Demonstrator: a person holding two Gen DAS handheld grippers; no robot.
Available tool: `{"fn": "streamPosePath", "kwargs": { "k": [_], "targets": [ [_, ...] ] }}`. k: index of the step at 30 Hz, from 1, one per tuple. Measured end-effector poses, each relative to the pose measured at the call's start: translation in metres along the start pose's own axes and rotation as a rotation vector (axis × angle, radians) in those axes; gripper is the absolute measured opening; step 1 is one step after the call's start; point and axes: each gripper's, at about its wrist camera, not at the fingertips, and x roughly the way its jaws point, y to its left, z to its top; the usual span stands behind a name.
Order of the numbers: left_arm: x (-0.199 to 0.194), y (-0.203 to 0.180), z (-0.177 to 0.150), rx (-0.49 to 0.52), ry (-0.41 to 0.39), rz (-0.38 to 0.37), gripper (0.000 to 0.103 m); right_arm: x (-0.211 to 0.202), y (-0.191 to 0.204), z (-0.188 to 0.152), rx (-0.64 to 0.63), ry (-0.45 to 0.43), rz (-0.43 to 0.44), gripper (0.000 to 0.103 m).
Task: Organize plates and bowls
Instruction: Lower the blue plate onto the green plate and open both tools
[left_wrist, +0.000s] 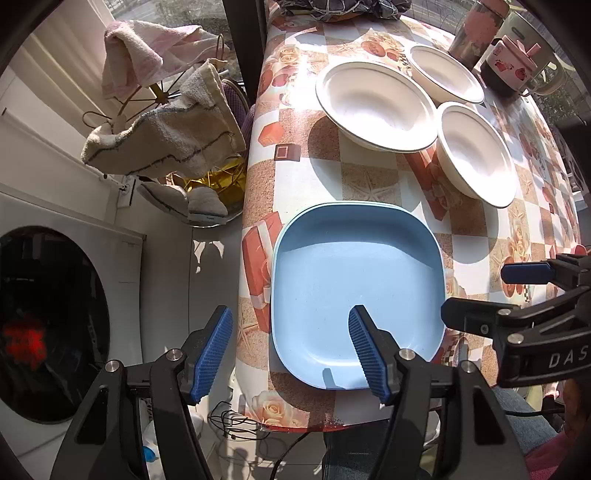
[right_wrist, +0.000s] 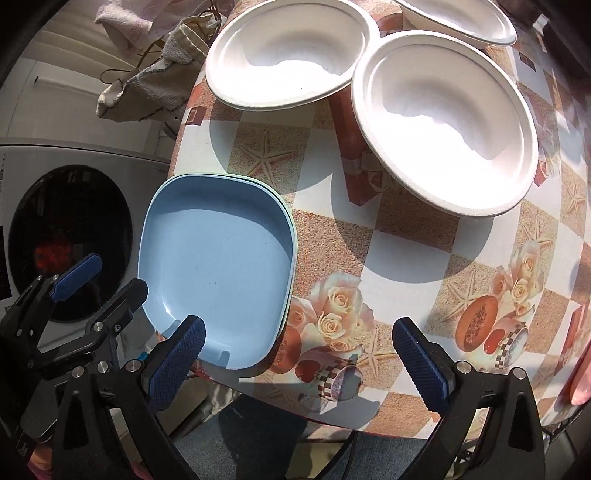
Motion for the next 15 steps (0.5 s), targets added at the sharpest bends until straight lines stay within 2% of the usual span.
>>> {"fn": "streamPosePath", "kwargs": {
  "k": [4, 8, 12, 15],
  "targets": [
    [-0.002, -0.003, 0.0, 0.004, 0.007, -0.02, 0.07, -0.001, -0.035, -0.003, 0.119, -0.005, 0.0, 0.103],
    [-0.004, -0.013, 0.002, 0.032, 0.015, -0.036, 0.07, 0.004, -0.074, -0.014, 0.275, 0.04, -0.016, 0.102],
    [-0.006, -0.028, 0.006, 0.091, 0.015, -0.04, 0.07, 0.005, -0.104, -0.025, 0.399, 0.059, 0.001, 0.102],
    [-0.007, -0.04, 0.01, 0.138, 0.014, -0.046, 0.07, 0.004, -0.117, -0.03, 0.446, 0.06, 0.012, 0.102]
  ]
}}
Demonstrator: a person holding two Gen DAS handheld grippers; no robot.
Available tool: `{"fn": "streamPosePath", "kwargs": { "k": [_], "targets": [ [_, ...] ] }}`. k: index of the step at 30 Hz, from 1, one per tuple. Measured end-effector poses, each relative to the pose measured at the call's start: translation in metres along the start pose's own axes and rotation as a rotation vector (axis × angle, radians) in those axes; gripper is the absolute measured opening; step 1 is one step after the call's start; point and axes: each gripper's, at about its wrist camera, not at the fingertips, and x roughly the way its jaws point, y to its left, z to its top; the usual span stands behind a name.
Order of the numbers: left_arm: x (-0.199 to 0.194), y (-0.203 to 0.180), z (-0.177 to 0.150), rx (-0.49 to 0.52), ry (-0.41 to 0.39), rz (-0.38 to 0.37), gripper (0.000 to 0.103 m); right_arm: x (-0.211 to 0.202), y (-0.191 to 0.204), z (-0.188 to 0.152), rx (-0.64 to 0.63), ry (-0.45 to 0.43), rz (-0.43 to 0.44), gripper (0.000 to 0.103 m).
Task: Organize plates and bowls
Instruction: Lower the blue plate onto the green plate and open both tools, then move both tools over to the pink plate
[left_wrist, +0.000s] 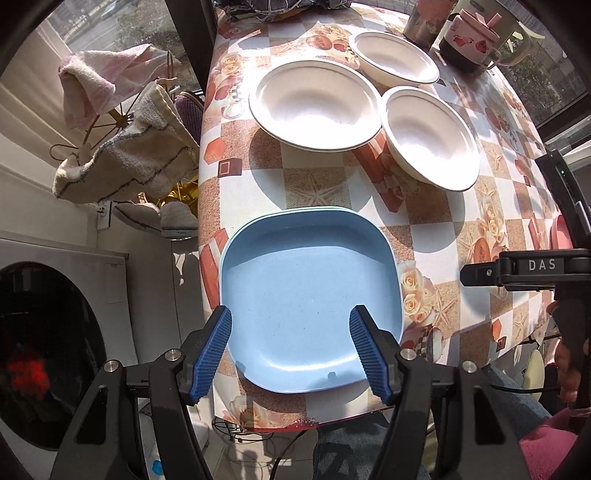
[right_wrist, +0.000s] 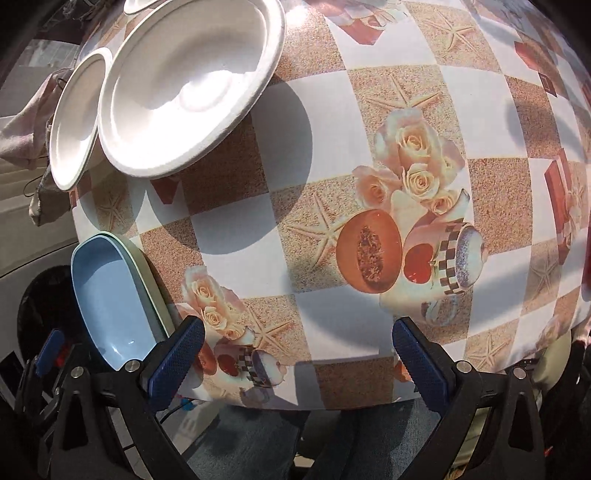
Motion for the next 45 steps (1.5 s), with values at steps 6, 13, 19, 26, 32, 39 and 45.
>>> {"fn": "streamPosePath", "kwargs": {
  "k": [6, 13, 19, 26, 32, 39, 45],
  "targets": [
    [0.001, -0.022, 0.009, 0.082, 0.005, -0.006, 0.071, -0.008, -0.029, -0.003, 0.029, -0.014, 0.023, 0.103],
    [0.001, -0.044, 0.016, 0.16, 0.001, -0.017, 0.071, -0.025, -0.079, -0.014, 0.099, -0.035, 0.043, 0.103],
    [0.008, -0.07, 0.018, 0.23, 0.02, -0.042, 0.071, -0.033, -0.116, -0.031, 0.146, -0.054, 0.039, 0.102],
    [0.013, -0.115, 0.018, 0.365, 0.037, -0.063, 0.071, -0.039, -0.172, -0.058, 0.257, -0.07, 0.056, 0.102],
    [0.024, -0.147, 0.019, 0.41, 0.079, -0.072, 0.071, -0.044, -0.226, -0.075, 0.308, -0.088, 0.052, 0.102],
    [0.039, -0.211, 0.016, 0.517, 0.148, -0.075, 0.071, -0.057, -0.302, -0.097, 0.43, -0.122, 0.062, 0.102],
    [0.043, -0.277, 0.023, 0.597, 0.176, -0.093, 0.071, -0.072, -0.359, -0.103, 0.53, -0.2, 0.038, 0.103]
  ]
}}
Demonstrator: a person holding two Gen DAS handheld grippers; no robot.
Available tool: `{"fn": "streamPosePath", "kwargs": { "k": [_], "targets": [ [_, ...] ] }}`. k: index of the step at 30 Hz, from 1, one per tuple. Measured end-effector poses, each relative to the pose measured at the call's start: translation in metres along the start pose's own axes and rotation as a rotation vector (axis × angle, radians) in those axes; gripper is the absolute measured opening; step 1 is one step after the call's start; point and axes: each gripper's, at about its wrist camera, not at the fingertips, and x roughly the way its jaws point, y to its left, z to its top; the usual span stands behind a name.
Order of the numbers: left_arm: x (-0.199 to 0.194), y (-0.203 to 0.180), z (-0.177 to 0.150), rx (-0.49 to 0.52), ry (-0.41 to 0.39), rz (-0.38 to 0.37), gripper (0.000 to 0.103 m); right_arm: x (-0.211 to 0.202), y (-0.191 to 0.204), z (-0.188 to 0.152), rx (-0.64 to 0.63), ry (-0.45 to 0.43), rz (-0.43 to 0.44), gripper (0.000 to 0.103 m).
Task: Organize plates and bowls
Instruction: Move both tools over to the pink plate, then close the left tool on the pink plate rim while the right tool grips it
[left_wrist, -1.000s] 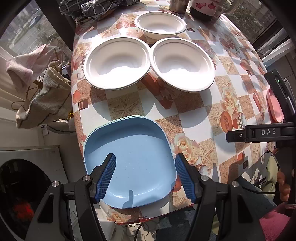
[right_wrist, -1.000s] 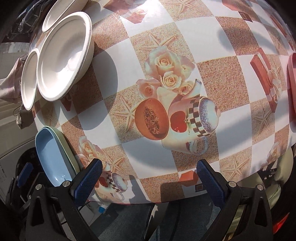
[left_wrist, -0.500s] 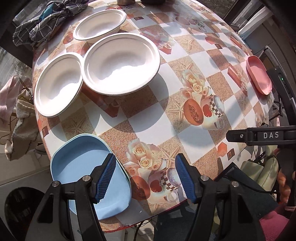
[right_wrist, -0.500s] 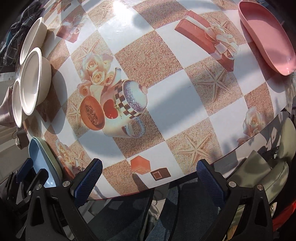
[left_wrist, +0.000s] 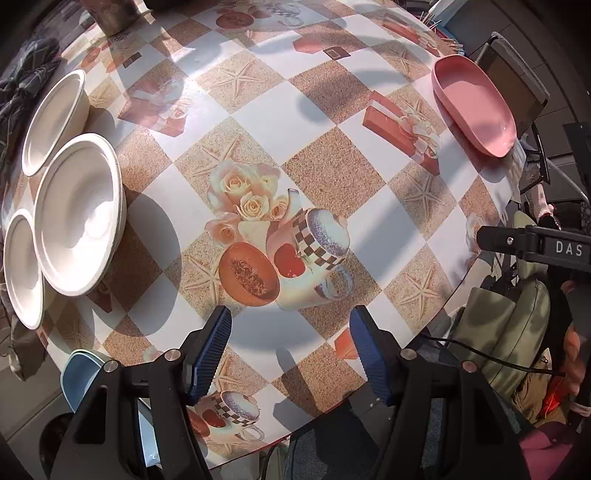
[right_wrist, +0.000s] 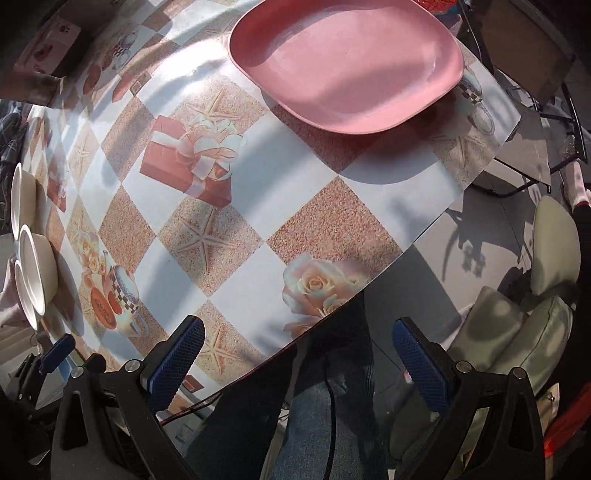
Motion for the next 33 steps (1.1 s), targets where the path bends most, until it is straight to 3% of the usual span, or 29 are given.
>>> {"fn": "streamPosePath", "kwargs": {
  "k": [9, 16, 24, 33],
  "targets": [
    [0.002, -0.073, 0.091, -0.024, -0.009, -0.066, 0.071, -0.023, -0.028, 0.051, -0.046, -0.131, -0.096, 0.102],
    [0.012, -0.117, 0.143, -0.095, -0.003, -0.088, 0.071, -0.024, -0.04, 0.107, -0.108, -0.151, -0.12, 0.103],
    [0.043, -0.115, 0.165, -0.269, 0.033, -0.074, 0.071, -0.024, -0.019, 0.148, -0.322, -0.183, -0.105, 0.103],
    [0.06, -0.139, 0.186, -0.291, 0.021, -0.027, 0.071, -0.012, -0.007, 0.165, -0.415, -0.175, -0.065, 0.103]
  ]
}}
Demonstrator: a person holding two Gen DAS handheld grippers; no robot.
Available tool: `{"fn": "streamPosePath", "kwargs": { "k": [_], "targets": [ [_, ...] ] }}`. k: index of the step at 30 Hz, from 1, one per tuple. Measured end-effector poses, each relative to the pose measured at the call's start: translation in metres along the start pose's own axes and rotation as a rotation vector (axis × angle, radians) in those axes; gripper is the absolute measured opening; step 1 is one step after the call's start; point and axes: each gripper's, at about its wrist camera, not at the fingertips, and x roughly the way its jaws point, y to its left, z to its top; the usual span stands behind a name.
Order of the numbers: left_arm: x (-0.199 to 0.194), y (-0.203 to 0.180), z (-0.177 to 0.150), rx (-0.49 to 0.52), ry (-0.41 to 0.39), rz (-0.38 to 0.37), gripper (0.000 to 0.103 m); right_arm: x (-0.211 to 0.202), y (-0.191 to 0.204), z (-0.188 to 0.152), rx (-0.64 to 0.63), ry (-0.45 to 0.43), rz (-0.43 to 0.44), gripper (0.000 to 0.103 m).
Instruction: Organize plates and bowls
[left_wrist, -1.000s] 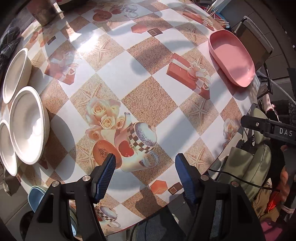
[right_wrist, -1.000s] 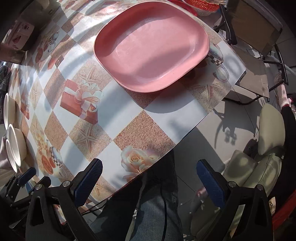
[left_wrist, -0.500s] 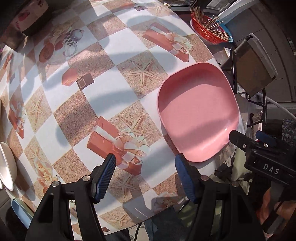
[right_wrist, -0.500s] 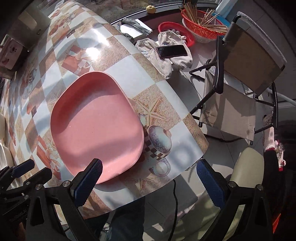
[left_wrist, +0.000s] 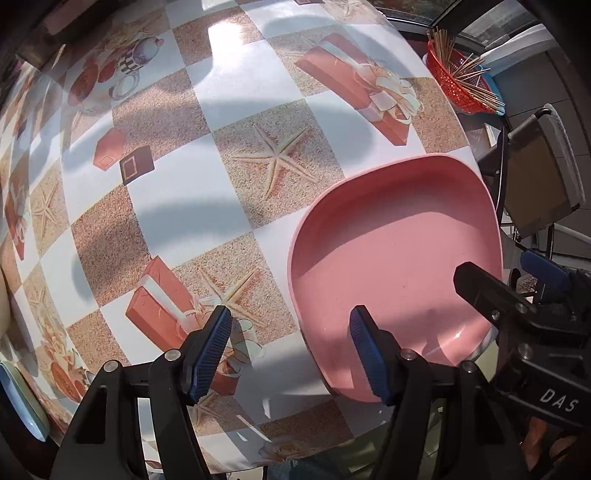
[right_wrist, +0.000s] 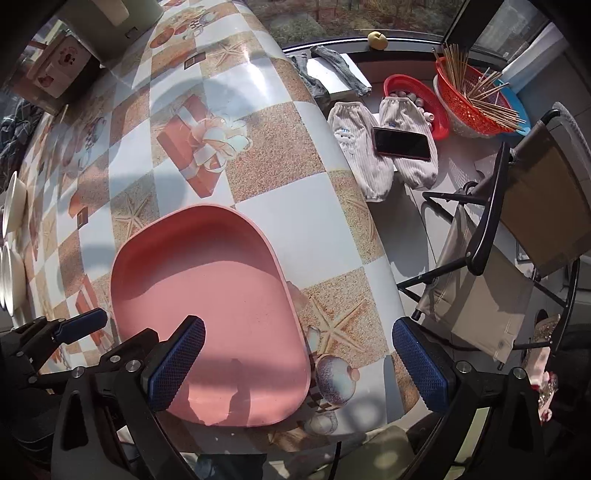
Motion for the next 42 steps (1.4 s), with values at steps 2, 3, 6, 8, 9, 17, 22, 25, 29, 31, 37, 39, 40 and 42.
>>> {"fn": "streamPosePath", "kwargs": {
  "k": [2, 3, 6, 8, 9, 17, 22, 25, 29, 31, 37, 39, 40, 42],
  "targets": [
    [0.007, -0.01, 0.006, 0.008, 0.008, 0.028, 0.07, 0.0, 0.003, 0.002, -0.021, -0.01, 0.01, 0.103],
    [0.013, -0.018, 0.01, 0.012, 0.011, 0.045, 0.07, 0.001, 0.005, 0.003, -0.03, -0.012, 0.018, 0.102],
    [0.018, -0.036, 0.017, 0.027, -0.007, 0.048, 0.07, 0.006, 0.007, 0.006, -0.051, -0.005, 0.036, 0.082],
    [0.02, -0.04, 0.019, 0.035, -0.004, 0.056, 0.07, 0.014, 0.006, 0.007, -0.047, 0.03, 0.044, 0.057],
    [0.021, -0.043, 0.02, 0.035, -0.003, 0.057, 0.07, 0.018, 0.005, 0.006, -0.036, 0.044, 0.047, 0.044],
    [0.016, -0.04, 0.022, 0.08, -0.025, 0.039, 0.032, 0.021, 0.005, -0.002, -0.028, 0.057, 0.051, 0.031],
    [0.006, -0.012, 0.012, 0.113, -0.036, 0.028, 0.023, 0.021, 0.013, -0.012, 0.002, 0.06, 0.081, 0.031],
    [0.003, -0.001, 0.004, 0.144, -0.047, 0.037, 0.023, 0.021, 0.026, -0.018, -0.001, 0.055, 0.067, 0.032],
    [0.001, 0.017, -0.007, 0.16, -0.055, 0.053, 0.023, 0.022, 0.048, -0.028, 0.007, 0.067, 0.074, 0.032],
    [-0.002, 0.03, -0.014, 0.166, -0.054, 0.063, 0.023, 0.024, 0.061, -0.037, 0.015, 0.077, 0.085, 0.032],
    [-0.005, 0.085, -0.045, 0.174, -0.048, 0.091, 0.024, 0.03, 0.126, -0.066, -0.005, 0.105, 0.09, 0.032],
    [-0.005, 0.109, -0.058, 0.173, -0.04, 0.1, 0.024, 0.031, 0.15, -0.077, -0.022, 0.11, 0.091, 0.032],
    [-0.006, 0.119, -0.064, 0.171, -0.038, 0.104, 0.024, 0.031, 0.164, -0.082, -0.031, 0.11, 0.093, 0.032],
    [-0.008, 0.14, -0.077, 0.165, -0.032, 0.125, 0.025, 0.032, 0.187, -0.091, -0.039, 0.12, 0.112, 0.032]
  ]
}}
